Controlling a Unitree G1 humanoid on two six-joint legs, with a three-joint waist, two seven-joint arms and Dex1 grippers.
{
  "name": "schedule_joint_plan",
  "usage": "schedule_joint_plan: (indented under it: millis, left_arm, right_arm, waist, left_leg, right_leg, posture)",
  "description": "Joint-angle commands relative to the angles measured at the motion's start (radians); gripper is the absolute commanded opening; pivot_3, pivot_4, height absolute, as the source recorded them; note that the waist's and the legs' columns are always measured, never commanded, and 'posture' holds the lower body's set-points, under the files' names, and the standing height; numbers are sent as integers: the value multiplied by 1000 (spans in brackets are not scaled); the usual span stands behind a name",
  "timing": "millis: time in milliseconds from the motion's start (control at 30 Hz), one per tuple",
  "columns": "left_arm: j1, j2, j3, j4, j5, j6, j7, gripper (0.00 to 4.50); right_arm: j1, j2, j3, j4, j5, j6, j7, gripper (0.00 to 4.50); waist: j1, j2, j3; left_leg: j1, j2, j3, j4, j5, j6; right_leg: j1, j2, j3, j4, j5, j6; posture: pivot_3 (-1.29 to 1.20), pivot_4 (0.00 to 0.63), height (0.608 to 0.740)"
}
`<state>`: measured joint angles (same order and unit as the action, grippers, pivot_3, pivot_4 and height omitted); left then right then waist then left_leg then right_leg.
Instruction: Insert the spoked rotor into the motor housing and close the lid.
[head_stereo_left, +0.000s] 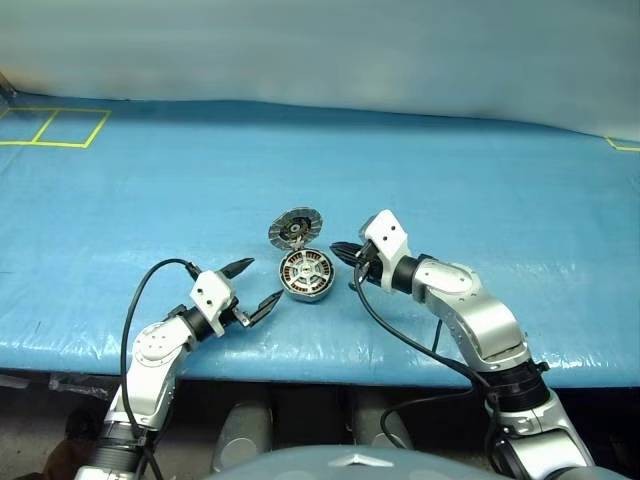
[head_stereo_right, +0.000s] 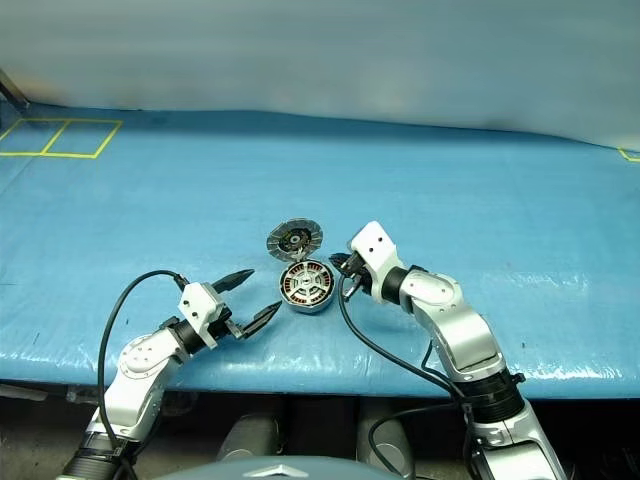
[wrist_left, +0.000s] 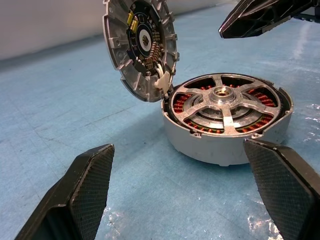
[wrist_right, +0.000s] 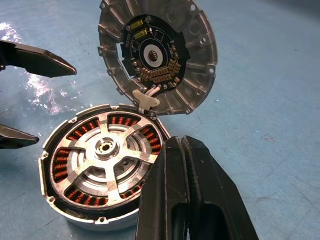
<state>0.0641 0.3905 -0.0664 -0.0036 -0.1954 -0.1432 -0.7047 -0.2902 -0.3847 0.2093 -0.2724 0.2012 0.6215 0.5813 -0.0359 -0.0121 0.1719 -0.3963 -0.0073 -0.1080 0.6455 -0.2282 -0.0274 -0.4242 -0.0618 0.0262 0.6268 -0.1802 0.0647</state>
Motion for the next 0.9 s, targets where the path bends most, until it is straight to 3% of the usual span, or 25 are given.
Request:
schedule_joint_plan:
  millis: [33, 300, 533, 867, 900]
  left_arm:
    - [-8, 1, 12, -10, 2, -27, 4, 4500]
    - [-2, 6, 16, -13, -3, -25, 5, 4500]
    - [-3, 6, 21, -8, -6, -31, 3, 4500]
    - [-67, -53, 190, -5, -82, 108, 204, 4500]
    - [-81, -54, 200, -9, -91, 123, 213, 4316]
  right_arm:
    - [-14, 15, -4, -10, -4, -17, -14, 27]
    - [-108, 84, -32, 138, -82, -43, -151, 27]
    - [-228, 119, -35, 281, -118, -100, -175, 27]
    - [-80, 101, -58, 159, -118, -75, -184, 27]
    - [-59, 96, -62, 138, -116, -68, -185, 1]
  waist:
    - [0, 0, 0]
    - [-1, 0, 0]
    - [-1, 0, 0]
    - [-1, 0, 0]
    - [-1, 0, 0]
  left_leg:
    - [0, 0, 0, 0, 0, 0]
    - [0, 0, 0, 0, 0, 0]
    - [0, 0, 0, -1, 0, 0]
    - [0, 0, -1, 0, 0, 0]
    - [0, 0, -1, 0, 0, 0]
  right_leg:
    - [0, 0, 0, 0, 0, 0]
    - [0, 0, 0, 0, 0, 0]
    - [0, 0, 0, 0, 0, 0]
    - [0, 1, 0, 1, 0, 0]
    - [0, 0, 0, 1, 0, 0]
  posture:
    - [0, 150, 740]
    - [0, 150, 740]
    - [0, 150, 740]
    - [0, 150, 740]
    - [0, 150, 740]
